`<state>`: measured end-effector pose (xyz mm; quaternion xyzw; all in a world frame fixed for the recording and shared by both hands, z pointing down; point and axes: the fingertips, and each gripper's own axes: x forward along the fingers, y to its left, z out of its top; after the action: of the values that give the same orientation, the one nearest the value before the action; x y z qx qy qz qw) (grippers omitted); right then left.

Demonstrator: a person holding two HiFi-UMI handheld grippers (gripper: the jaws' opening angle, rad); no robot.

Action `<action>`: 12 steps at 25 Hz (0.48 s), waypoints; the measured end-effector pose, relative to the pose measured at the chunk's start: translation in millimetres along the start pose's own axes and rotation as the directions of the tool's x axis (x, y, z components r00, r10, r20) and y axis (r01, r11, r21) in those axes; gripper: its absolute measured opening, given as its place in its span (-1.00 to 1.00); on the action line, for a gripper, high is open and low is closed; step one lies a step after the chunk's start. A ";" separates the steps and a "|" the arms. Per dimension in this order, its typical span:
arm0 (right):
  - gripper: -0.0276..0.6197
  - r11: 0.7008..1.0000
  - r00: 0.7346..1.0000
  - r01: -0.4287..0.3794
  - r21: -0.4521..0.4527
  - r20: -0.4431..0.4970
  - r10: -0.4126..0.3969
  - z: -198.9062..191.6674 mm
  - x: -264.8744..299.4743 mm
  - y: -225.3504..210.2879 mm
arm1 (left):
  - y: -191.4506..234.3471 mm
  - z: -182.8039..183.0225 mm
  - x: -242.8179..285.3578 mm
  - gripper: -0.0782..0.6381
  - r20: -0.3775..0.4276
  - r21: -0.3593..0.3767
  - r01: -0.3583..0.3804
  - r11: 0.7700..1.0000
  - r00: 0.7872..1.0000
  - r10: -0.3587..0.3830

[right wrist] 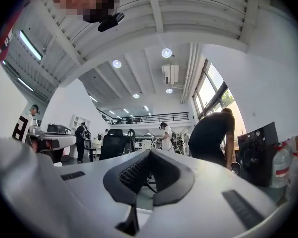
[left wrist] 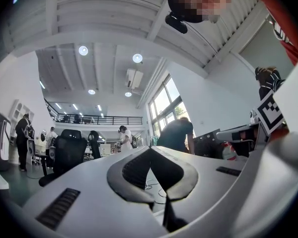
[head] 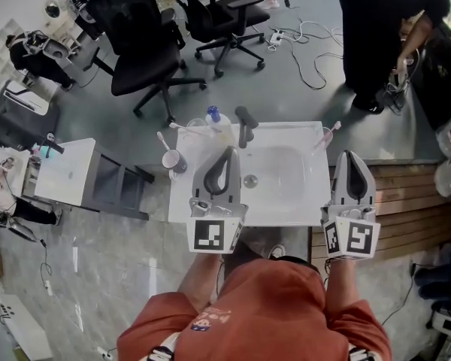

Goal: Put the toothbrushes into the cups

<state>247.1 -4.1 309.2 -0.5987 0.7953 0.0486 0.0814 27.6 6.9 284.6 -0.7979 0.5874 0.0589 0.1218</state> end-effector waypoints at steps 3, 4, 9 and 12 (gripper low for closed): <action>-0.89 1.000 1.000 -0.020 0.008 0.001 0.020 1.3 -1.5 2.2 | -0.5 1.9 -3.6 -0.73 -0.004 -0.003 -0.009 1.000 1.000 0.009; -0.89 1.000 1.000 -0.025 0.013 0.006 0.025 1.9 -1.4 3.5 | 0.3 2.3 -4.7 -0.73 -0.007 0.002 -0.012 1.000 1.000 0.012; -0.89 1.000 0.999 -0.031 -0.003 0.006 0.031 3.8 -1.1 6.5 | 1.6 6.7 -6.1 -0.73 0.006 0.007 -0.020 1.000 1.000 0.019; -0.89 1.000 1.000 -0.026 -0.005 0.010 0.026 5.7 -2.1 5.4 | 0.5 7.8 -6.5 -0.73 0.001 0.001 -0.021 1.000 1.000 0.021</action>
<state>242.9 0.4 303.9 -0.5882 0.8025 0.0547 0.0834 25.5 14.9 278.6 -0.7917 0.5955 0.0601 0.1220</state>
